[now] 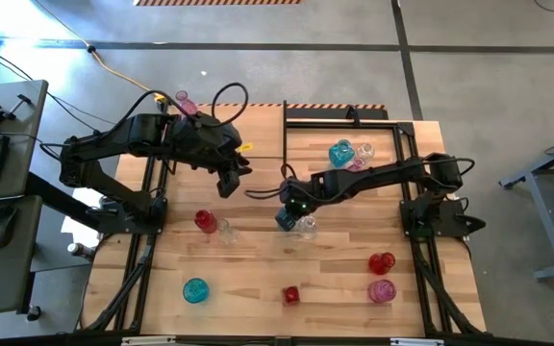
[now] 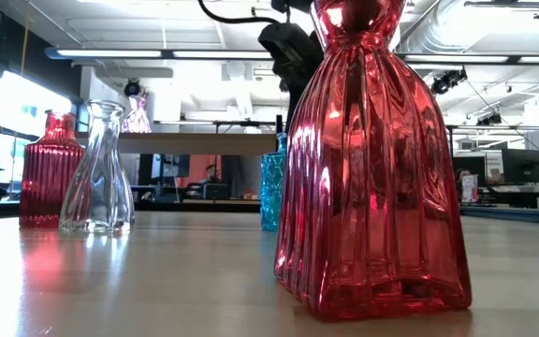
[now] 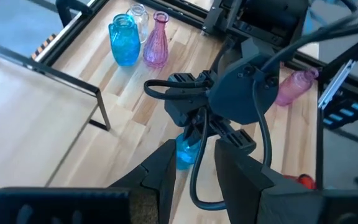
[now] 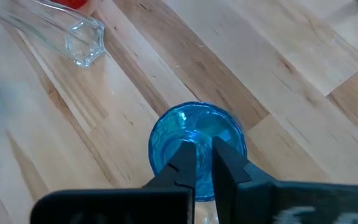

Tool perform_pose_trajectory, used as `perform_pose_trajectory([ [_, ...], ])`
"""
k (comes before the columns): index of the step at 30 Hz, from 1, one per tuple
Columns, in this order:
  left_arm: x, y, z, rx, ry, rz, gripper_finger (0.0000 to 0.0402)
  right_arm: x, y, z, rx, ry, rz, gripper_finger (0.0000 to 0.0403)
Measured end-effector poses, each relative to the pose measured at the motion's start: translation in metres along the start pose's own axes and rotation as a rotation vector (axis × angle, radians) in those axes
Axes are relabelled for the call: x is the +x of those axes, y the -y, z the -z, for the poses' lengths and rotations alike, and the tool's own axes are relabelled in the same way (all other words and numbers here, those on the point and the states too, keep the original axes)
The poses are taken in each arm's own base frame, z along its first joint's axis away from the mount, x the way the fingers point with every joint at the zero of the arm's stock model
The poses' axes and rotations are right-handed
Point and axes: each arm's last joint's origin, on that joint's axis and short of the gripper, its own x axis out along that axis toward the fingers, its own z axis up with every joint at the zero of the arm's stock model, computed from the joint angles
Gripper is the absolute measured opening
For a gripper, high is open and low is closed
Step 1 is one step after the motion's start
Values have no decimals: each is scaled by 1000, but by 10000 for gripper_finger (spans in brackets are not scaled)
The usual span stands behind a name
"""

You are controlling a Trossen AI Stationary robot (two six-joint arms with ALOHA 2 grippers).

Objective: Sort vases onto shelf
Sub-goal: Put the center blue vase on the shelf

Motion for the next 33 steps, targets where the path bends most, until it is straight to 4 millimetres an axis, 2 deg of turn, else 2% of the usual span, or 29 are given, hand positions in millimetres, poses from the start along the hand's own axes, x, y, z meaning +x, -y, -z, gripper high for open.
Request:
perform_pose_trajectory([
  [14,0,0,0,23,-2,0,101,-6,-6,-5,28,-1,-48,1],
  [23,0,0,0,30,-5,4,101,-37,-24,-25,16,44,-84,0],
  [33,0,-2,7,45,-76,-4,101,-84,-38,-50,-46,115,-110,0],
])
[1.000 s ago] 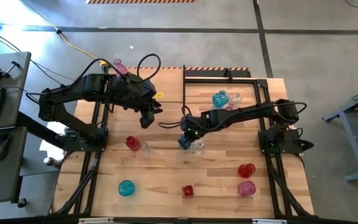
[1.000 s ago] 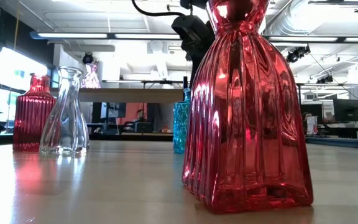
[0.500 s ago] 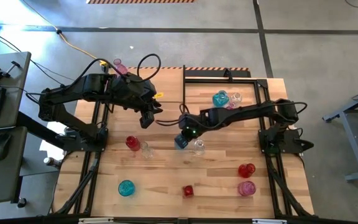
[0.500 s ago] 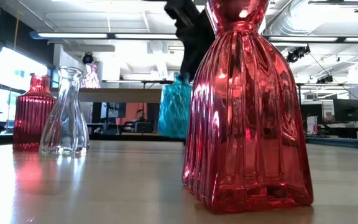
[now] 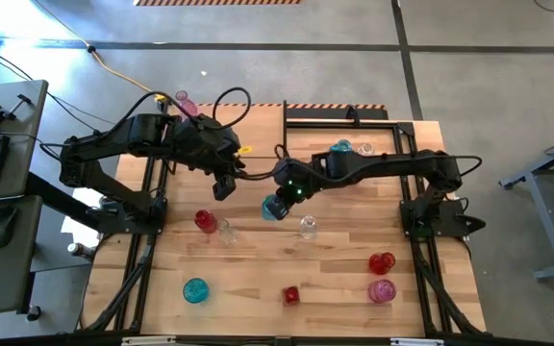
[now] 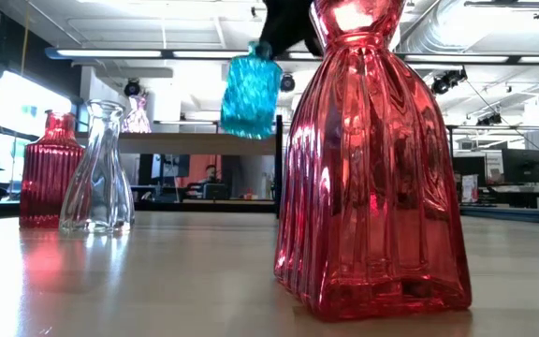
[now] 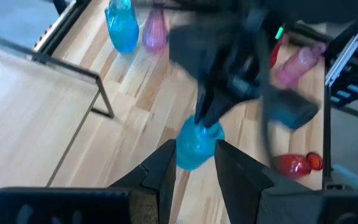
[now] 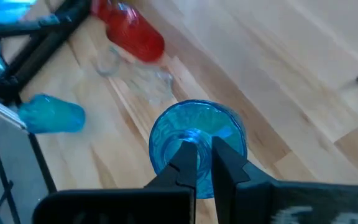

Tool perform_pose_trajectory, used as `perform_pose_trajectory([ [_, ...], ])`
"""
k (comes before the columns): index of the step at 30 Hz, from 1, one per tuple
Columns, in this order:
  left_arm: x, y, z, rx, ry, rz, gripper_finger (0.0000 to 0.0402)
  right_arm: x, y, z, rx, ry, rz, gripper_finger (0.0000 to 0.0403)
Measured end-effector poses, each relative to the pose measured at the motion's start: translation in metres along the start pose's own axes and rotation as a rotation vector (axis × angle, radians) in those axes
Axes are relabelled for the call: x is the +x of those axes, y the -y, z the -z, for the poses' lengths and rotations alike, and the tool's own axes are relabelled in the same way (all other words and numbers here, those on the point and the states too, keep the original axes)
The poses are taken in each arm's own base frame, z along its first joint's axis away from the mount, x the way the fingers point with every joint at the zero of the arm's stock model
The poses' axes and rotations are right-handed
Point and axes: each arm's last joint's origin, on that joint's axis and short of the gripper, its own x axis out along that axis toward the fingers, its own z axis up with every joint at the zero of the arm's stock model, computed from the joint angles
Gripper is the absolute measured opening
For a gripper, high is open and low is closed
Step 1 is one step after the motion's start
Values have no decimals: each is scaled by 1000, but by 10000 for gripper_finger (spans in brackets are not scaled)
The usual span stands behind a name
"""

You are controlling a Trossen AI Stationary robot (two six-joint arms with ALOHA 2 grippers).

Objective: Sort vases onto shelf
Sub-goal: Put the center blue vase on the shelf

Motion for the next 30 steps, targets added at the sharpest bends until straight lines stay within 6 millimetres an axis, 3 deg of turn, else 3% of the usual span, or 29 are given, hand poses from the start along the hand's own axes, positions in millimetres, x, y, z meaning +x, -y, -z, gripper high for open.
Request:
perform_pose_trajectory([
  [13,0,-2,3,3,-21,-51,101,-48,17,-49,-59,118,11,0],
  [30,0,-5,2,-55,19,-156,101,-73,100,-107,-78,226,64,0],
])
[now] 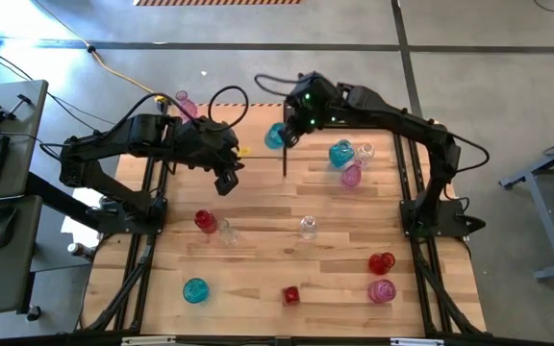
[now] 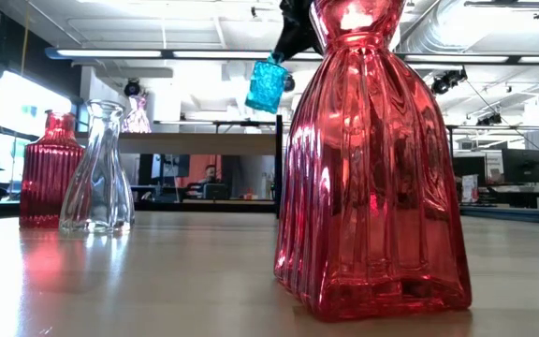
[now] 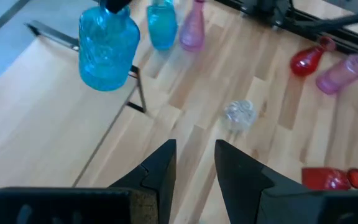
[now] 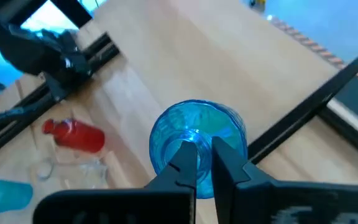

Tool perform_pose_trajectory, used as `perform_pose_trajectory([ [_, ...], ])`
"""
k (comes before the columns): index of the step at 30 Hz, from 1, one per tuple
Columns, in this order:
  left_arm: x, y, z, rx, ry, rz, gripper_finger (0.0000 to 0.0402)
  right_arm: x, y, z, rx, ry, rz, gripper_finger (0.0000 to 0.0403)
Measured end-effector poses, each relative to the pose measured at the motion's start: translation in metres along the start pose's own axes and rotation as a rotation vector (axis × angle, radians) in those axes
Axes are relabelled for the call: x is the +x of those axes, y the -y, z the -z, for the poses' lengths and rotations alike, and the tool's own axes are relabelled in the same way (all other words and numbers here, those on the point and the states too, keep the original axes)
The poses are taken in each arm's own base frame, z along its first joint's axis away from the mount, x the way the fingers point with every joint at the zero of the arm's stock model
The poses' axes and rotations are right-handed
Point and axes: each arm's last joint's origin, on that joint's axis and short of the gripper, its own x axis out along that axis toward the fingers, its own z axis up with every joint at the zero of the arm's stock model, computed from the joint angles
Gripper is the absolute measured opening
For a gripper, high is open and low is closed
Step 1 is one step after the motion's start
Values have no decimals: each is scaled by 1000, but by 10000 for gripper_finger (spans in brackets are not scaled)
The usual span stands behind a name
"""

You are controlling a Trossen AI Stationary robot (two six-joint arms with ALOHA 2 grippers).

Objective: Sort vases onto shelf
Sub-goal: Put the center blue vase on the shelf

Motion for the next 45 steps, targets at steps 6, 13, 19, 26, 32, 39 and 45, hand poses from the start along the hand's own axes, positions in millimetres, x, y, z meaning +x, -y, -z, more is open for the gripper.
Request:
perform_pose_trajectory([
  [6,0,-3,-1,-7,17,-49,101,-3,20,-16,-12,81,-55,0],
  [13,2,-11,-4,-63,43,-128,101,-8,45,-31,-32,173,-26,0],
  [19,2,-20,-7,-112,77,-222,101,-14,62,-45,-45,281,-14,0],
  [26,3,-24,-8,-159,95,-261,101,-12,77,-57,-47,373,-4,0],
  [32,3,-24,-8,-162,90,-253,101,-2,90,-64,-29,408,-32,0],
  [39,3,-24,-8,-189,94,-252,101,3,97,-62,-25,375,-24,0],
  [45,5,-24,-8,-203,93,-254,101,7,97,-54,-32,291,-12,0],
])
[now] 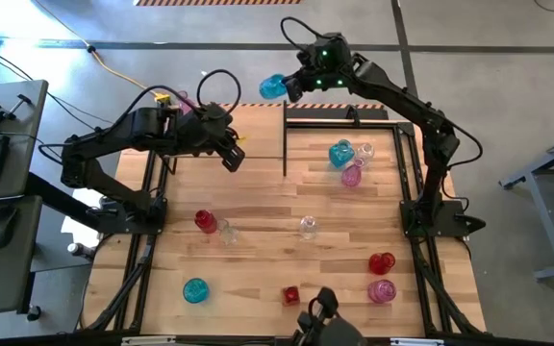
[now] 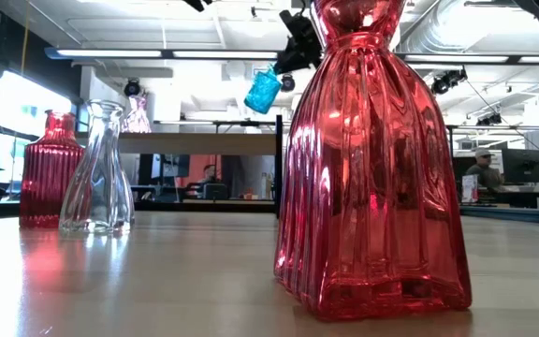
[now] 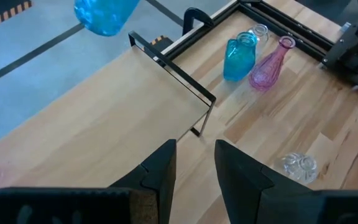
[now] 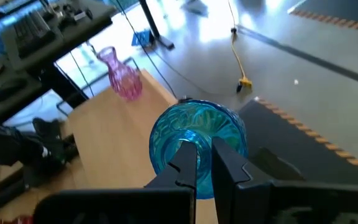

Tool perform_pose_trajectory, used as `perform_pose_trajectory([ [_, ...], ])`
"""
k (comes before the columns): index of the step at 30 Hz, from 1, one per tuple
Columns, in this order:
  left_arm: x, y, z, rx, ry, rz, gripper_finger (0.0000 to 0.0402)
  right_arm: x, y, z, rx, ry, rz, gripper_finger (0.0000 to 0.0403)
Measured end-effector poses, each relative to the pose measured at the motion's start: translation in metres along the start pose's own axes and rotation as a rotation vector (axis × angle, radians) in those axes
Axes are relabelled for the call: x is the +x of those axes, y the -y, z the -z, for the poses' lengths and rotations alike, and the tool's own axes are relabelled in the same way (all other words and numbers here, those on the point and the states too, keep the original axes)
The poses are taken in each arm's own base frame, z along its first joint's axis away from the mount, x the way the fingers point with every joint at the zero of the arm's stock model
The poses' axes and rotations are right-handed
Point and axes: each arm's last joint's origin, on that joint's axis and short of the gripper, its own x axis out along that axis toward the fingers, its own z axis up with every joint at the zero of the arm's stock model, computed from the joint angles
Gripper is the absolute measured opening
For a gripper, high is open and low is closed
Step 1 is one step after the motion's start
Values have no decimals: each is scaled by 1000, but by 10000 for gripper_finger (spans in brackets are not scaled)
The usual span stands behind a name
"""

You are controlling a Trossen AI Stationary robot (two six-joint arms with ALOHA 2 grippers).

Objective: Sort vases onto shelf
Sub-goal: Put the center blue vase on the shelf

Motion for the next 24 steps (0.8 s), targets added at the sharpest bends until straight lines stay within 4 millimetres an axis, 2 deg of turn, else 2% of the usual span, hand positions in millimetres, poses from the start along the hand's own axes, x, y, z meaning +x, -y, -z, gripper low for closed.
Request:
perform_pose_trajectory([
  [18,0,1,0,-14,-13,23,101,6,-28,13,-1,-61,30,0],
  [24,3,2,1,-14,-22,21,101,15,-24,17,-5,-80,65,0],
])
